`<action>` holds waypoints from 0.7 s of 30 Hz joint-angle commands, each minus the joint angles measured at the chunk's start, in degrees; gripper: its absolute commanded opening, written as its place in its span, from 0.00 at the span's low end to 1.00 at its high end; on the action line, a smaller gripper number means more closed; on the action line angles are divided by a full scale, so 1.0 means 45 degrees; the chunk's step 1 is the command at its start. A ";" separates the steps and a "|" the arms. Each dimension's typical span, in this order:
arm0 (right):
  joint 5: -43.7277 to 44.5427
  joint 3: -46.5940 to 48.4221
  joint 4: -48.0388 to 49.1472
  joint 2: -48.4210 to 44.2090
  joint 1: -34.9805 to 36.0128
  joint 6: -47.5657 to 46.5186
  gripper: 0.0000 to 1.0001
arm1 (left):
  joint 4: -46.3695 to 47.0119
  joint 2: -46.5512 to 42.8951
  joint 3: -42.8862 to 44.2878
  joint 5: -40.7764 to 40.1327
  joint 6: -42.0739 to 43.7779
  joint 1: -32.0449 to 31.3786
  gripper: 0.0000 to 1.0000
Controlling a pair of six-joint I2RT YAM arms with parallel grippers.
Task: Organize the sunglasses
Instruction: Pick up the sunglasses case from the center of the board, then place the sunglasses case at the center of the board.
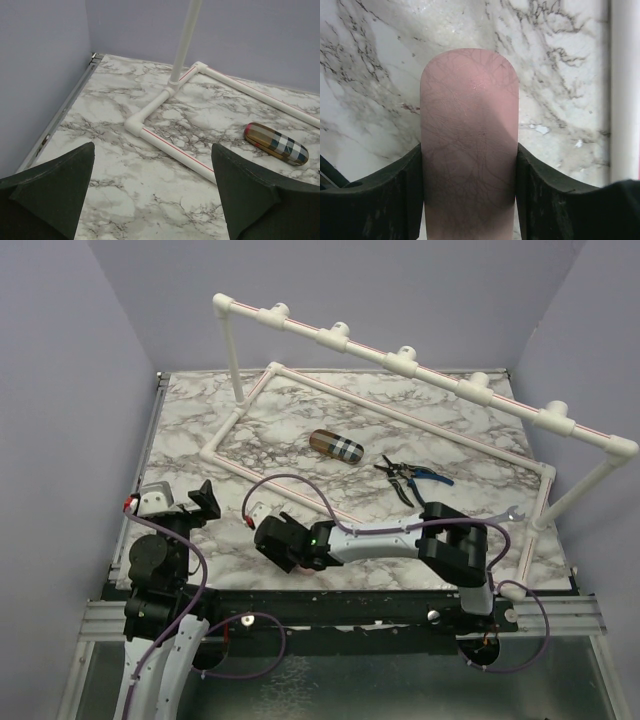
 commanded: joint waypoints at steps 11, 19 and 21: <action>-0.1068 -0.1339 0.1250 -0.1294 -0.1689 -0.4588 0.28 | 0.0545 -0.0385 -0.0288 0.0352 -0.0070 0.0057 0.99; -0.2747 -0.1140 0.2086 -0.2607 -0.4280 -0.7189 0.27 | 0.0552 -0.0418 -0.0321 0.0493 -0.0046 0.0058 0.99; -0.3109 -0.0937 0.2355 -0.2174 -0.5020 -0.7846 0.28 | 0.0594 -0.0422 -0.0342 0.0584 -0.0026 0.0066 0.99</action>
